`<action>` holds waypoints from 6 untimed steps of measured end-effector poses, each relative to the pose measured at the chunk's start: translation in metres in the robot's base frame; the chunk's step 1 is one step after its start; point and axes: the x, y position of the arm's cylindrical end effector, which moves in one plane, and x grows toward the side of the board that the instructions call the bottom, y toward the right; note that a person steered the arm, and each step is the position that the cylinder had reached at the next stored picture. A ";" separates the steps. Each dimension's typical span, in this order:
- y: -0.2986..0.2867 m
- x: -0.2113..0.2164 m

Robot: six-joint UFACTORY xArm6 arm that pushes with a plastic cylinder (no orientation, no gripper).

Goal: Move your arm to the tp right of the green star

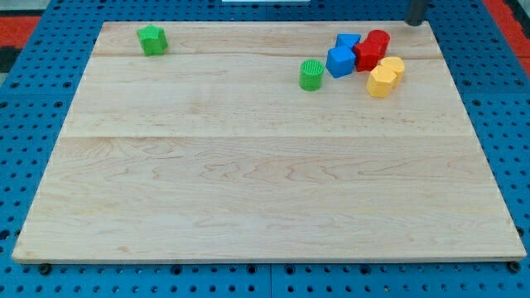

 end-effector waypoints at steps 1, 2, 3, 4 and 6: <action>0.017 0.007; 0.018 0.015; 0.021 0.014; 0.023 0.009; -0.095 0.010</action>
